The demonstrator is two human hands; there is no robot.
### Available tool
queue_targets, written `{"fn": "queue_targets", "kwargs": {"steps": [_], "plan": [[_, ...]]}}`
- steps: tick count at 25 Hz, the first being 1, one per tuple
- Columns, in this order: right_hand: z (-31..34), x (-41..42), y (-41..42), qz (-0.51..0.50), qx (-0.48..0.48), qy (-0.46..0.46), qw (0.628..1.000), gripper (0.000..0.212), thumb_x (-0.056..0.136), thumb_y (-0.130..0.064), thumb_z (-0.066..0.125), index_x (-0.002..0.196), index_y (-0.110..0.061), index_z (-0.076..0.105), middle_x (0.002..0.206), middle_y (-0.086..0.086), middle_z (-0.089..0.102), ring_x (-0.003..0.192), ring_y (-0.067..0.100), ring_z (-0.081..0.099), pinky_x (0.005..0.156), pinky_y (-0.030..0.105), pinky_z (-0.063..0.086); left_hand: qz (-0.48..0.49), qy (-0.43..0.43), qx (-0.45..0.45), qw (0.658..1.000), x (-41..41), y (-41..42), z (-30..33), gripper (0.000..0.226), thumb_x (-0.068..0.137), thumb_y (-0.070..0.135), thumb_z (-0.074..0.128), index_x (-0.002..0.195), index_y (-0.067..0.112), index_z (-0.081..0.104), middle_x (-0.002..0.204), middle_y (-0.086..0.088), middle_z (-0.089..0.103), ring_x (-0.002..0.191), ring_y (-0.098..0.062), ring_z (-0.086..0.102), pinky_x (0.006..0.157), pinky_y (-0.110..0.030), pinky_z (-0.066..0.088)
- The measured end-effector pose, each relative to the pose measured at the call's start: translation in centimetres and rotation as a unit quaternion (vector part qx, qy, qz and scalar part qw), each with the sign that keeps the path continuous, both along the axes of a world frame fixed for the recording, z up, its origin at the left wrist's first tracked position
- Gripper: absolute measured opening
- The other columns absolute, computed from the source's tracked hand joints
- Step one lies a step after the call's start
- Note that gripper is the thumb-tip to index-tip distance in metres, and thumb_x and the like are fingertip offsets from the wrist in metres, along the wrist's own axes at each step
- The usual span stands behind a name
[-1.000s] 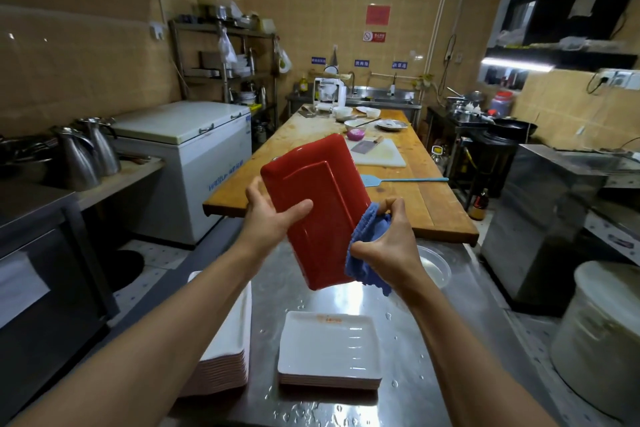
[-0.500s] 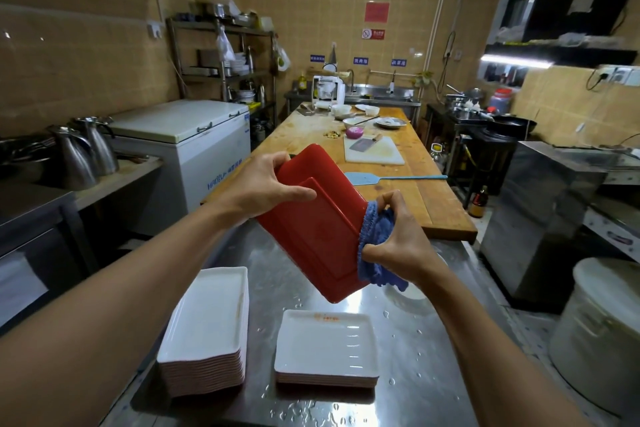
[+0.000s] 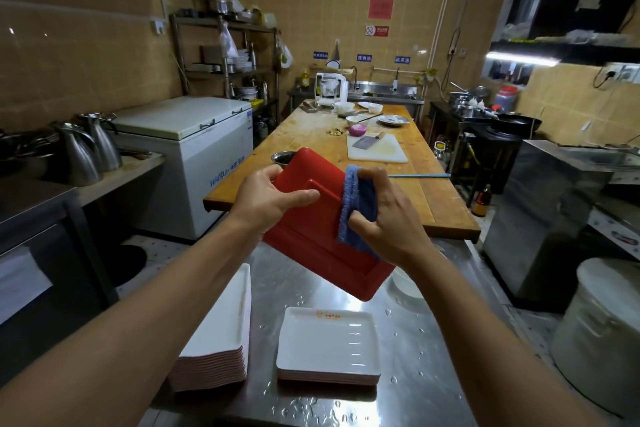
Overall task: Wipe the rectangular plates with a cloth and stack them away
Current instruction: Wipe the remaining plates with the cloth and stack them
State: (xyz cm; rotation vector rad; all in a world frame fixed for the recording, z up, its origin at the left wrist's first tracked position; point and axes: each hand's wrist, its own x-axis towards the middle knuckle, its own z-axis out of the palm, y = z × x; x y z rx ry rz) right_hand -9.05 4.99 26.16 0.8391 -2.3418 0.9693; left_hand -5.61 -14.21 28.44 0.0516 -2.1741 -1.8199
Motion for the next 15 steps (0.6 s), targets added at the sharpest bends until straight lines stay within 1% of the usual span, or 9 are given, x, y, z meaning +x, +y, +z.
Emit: {"fn": "queue_targets", "kwargs": {"steps": [1, 3, 4, 6, 7, 9, 11, 13, 15], "plan": [[-0.6, -0.2, 0.5, -0.018, 0.012, 0.005, 1.0, 0.046, 0.07, -0.03, 0.053, 0.114, -0.016, 0.046, 0.098, 0.005, 0.055, 0.086, 0.022, 0.05, 0.075, 0.039, 0.043, 0.009, -0.009, 0.029, 0.999, 0.1, -0.3, -0.3, 0.033, 0.064, 0.015, 0.082, 0.09, 0.014, 0.062, 0.08, -0.003, 0.07, 0.06, -0.011, 0.069, 0.047, -0.021, 0.052], [-2.0, -0.6, 1.9, -0.052, 0.011, -0.018, 0.998, 0.05, 0.071, -0.029, 0.052, 0.119, -0.016, 0.048, 0.106, 0.004, 0.056, 0.094, 0.019, 0.048, 0.082, 0.036, 0.04, 0.028, -0.028, 0.071, 0.997, 0.2, -0.9, -1.1, 0.037, 0.066, 0.013, 0.08, 0.097, 0.009, 0.061, 0.083, -0.006, 0.07, 0.06, -0.013, 0.069, 0.046, -0.021, 0.051], [-2.6, -0.8, 2.5, -0.055, -0.008, -0.051, 0.997, 0.05, 0.073, -0.027, 0.052, 0.121, -0.016, 0.047, 0.11, 0.005, 0.054, 0.098, 0.019, 0.048, 0.085, 0.035, 0.04, 0.038, -0.039, 0.088, 0.995, 0.3, -1.2, -1.5, 0.038, 0.067, 0.014, 0.08, 0.1, 0.009, 0.061, 0.086, -0.007, 0.07, 0.064, -0.014, 0.069, 0.047, -0.022, 0.052], [-3.2, -1.1, 2.8, -0.04, -0.056, -0.118, 0.991, 0.049, 0.079, -0.025, 0.05, 0.127, -0.018, 0.041, 0.114, 0.006, 0.05, 0.104, 0.022, 0.049, 0.086, 0.036, 0.042, 0.051, -0.066, 0.135, 0.987, 0.1, -1.4, -2.1, 0.035, 0.068, 0.015, 0.079, 0.098, 0.011, 0.062, 0.087, -0.007, 0.07, 0.066, -0.016, 0.068, 0.049, -0.025, 0.053], [-3.1, -1.3, 2.6, -0.039, -0.069, -0.129, 0.988, 0.05, 0.08, -0.026, 0.046, 0.129, -0.018, 0.038, 0.117, 0.006, 0.047, 0.106, 0.021, 0.048, 0.088, 0.036, 0.042, 0.054, -0.08, 0.164, 0.982, -0.1, -1.4, -2.5, 0.033, 0.067, 0.015, 0.079, 0.096, 0.013, 0.064, 0.085, -0.007, 0.07, 0.065, -0.017, 0.068, 0.05, -0.027, 0.054], [-2.9, -1.6, 1.9, -0.055, -0.06, -0.104, 0.991, 0.058, 0.078, -0.027, 0.041, 0.135, -0.015, 0.036, 0.132, 0.006, 0.041, 0.117, 0.019, 0.041, 0.099, 0.033, 0.035, 0.059, -0.11, 0.211, 0.969, -0.4, -1.1, -3.0, 0.031, 0.067, 0.016, 0.079, 0.095, 0.015, 0.066, 0.081, -0.006, 0.071, 0.066, -0.02, 0.068, 0.053, -0.031, 0.054], [-3.1, -1.4, 1.3, -0.084, -0.005, -0.056, 0.995, 0.063, 0.08, -0.027, 0.04, 0.141, -0.014, 0.033, 0.15, 0.006, 0.026, 0.136, 0.021, 0.026, 0.112, 0.034, 0.022, 0.066, -0.137, 0.245, 0.957, -0.8, -0.7, -3.3, 0.028, 0.068, 0.018, 0.08, 0.093, 0.016, 0.067, 0.078, -0.006, 0.07, 0.066, -0.021, 0.067, 0.052, -0.032, 0.053], [-4.3, -0.8, 1.3, -0.089, 0.024, -0.041, 0.995, 0.065, 0.082, -0.027, 0.038, 0.146, -0.018, 0.027, 0.156, 0.005, 0.016, 0.144, 0.022, 0.011, 0.118, 0.037, 0.012, 0.075, -0.16, 0.275, 0.945, -1.2, -0.6, -3.5, 0.028, 0.068, 0.019, 0.08, 0.091, 0.015, 0.066, 0.08, -0.007, 0.07, 0.068, -0.024, 0.067, 0.055, -0.034, 0.052], [-5.9, 0.0, 1.7, -0.075, 0.03, -0.055, 0.995, 0.066, 0.085, -0.028, 0.037, 0.148, -0.023, 0.02, 0.158, 0.001, 0.009, 0.146, 0.02, 0.004, 0.119, 0.033, 0.006, 0.083, -0.18, 0.295, 0.935, -1.6, -0.6, -3.5, 0.029, 0.068, 0.021, 0.081, 0.091, 0.015, 0.064, 0.083, -0.009, 0.069, 0.072, -0.027, 0.066, 0.056, -0.036, 0.051]]}}
